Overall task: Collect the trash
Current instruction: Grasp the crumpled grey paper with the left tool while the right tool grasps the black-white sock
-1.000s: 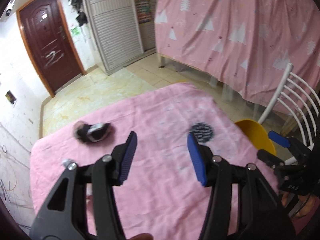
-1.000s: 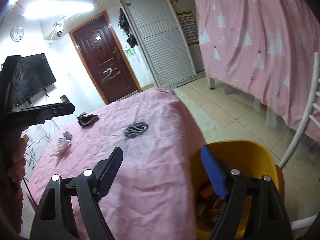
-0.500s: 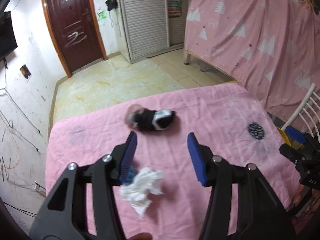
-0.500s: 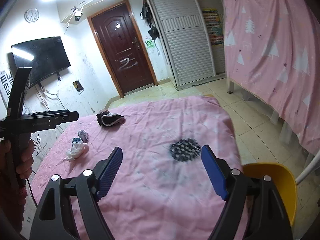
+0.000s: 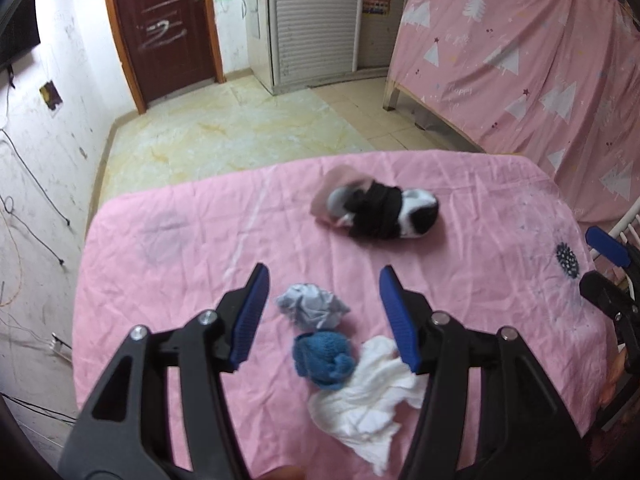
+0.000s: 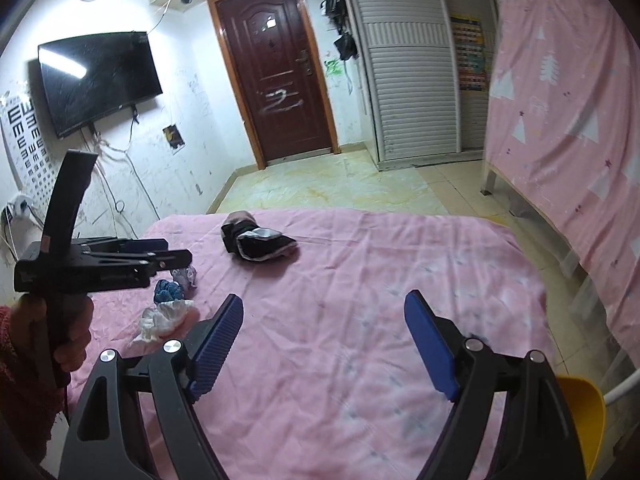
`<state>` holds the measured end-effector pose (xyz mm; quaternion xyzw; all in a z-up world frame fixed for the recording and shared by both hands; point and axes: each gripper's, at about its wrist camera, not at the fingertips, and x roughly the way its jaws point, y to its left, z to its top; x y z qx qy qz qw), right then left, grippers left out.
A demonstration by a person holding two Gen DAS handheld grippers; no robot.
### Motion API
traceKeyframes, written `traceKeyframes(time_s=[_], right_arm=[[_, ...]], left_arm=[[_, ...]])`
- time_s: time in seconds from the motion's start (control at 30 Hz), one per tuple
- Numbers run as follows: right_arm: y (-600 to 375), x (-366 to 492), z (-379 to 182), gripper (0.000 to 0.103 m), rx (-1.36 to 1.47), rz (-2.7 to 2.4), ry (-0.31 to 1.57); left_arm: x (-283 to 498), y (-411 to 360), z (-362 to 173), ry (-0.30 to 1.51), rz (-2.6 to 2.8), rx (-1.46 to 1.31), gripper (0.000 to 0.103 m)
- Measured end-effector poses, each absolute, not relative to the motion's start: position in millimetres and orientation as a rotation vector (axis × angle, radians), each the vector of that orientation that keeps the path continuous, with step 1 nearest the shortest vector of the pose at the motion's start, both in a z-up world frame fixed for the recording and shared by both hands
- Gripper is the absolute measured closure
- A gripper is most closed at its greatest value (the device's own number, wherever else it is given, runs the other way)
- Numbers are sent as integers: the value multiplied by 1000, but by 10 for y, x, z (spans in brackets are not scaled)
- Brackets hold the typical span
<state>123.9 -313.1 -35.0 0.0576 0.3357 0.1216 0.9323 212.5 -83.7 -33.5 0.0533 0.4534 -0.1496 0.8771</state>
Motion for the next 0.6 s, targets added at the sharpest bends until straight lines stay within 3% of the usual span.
traceKeyframes(time_s=[0.27, 0.33, 0.6], right_arm=[[-2764, 1597, -362, 26, 49, 285, 720], [-2668, 1715, -368, 26, 31, 297, 730], [-2422, 2172, -467, 26, 3, 354, 773]], left_arm=[[2219, -760, -538, 987, -329, 88, 49], [2233, -756, -582, 992, -319, 92, 62], [2217, -707, -576, 964, -304, 79, 68]])
